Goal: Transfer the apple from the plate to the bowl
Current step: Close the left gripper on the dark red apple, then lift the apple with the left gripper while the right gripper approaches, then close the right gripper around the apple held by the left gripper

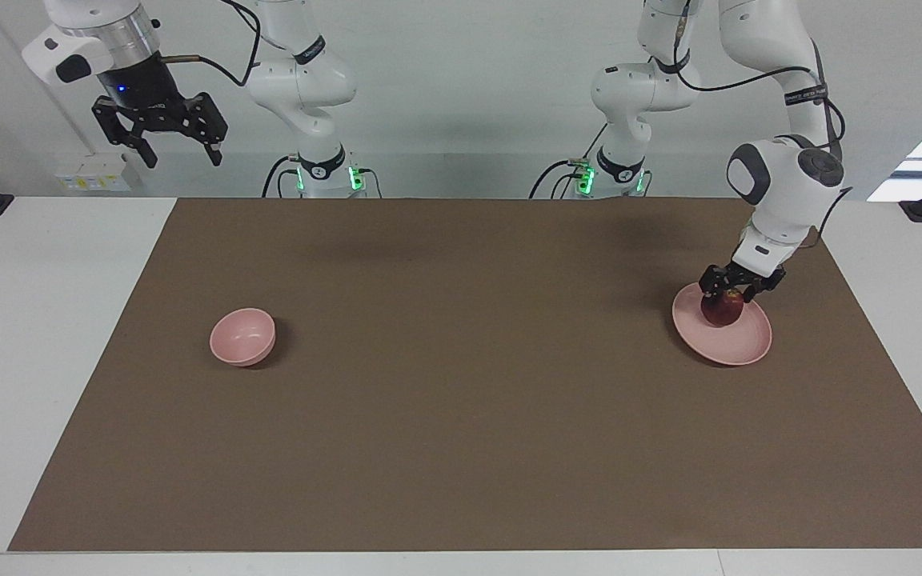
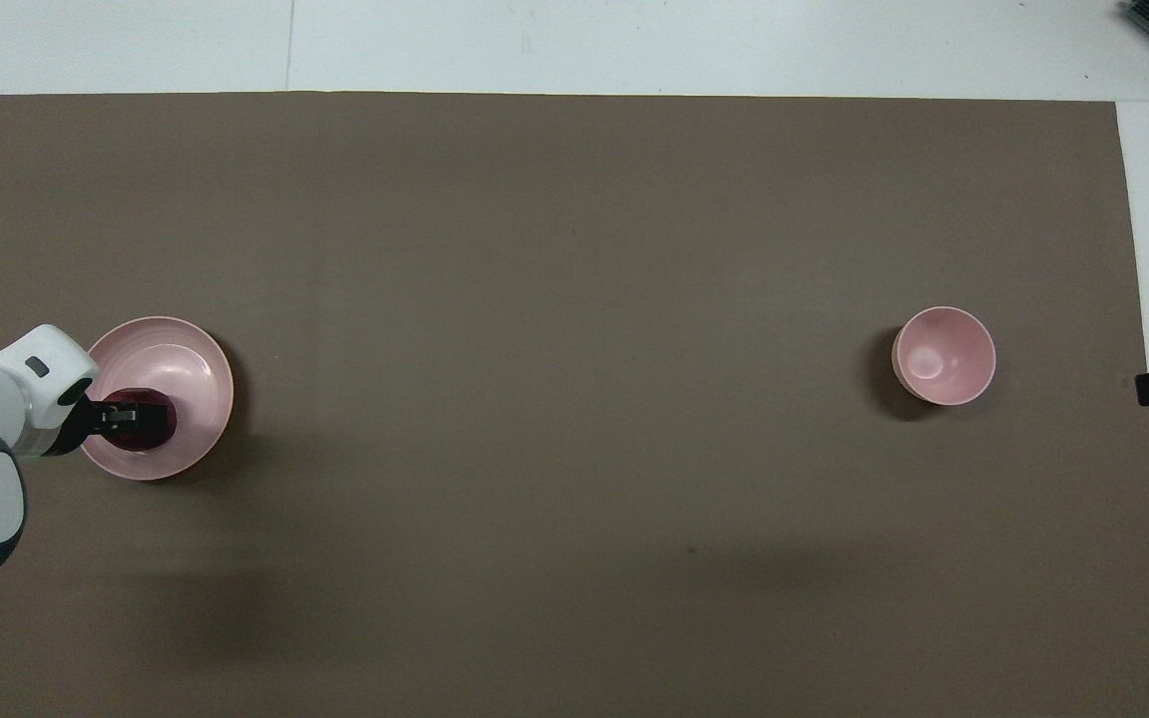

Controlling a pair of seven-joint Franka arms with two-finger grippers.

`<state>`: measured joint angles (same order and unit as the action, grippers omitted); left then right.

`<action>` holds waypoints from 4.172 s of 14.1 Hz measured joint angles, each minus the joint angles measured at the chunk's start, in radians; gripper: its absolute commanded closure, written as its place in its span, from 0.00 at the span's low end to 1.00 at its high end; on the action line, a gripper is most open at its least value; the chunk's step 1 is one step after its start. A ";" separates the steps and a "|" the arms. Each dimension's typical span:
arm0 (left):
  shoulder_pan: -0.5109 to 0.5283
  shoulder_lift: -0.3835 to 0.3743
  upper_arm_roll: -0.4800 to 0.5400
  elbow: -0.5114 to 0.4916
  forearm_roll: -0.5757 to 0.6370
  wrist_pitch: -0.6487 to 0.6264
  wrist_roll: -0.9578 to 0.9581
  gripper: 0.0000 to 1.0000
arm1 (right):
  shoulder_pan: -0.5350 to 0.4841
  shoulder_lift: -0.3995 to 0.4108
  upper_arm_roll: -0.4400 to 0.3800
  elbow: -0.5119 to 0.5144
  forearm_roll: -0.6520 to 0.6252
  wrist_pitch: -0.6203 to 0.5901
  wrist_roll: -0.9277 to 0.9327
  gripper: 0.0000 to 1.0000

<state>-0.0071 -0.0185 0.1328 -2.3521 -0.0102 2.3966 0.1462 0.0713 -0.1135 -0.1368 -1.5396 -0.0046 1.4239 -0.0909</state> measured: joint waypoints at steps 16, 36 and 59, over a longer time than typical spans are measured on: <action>-0.012 -0.079 -0.113 0.152 -0.271 -0.335 0.009 1.00 | 0.001 -0.006 0.000 -0.042 0.006 0.000 0.000 0.00; -0.027 -0.103 -0.647 0.164 -1.219 0.077 -0.132 1.00 | 0.105 0.073 0.015 -0.270 0.627 0.266 0.794 0.00; -0.027 -0.080 -0.886 0.243 -1.403 0.458 -0.149 1.00 | 0.239 0.213 0.023 -0.269 0.966 0.353 1.044 0.00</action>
<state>-0.0344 -0.0981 -0.7530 -2.1094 -1.4136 2.8545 -0.0033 0.3107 0.0993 -0.1137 -1.8085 0.9614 1.7768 0.9529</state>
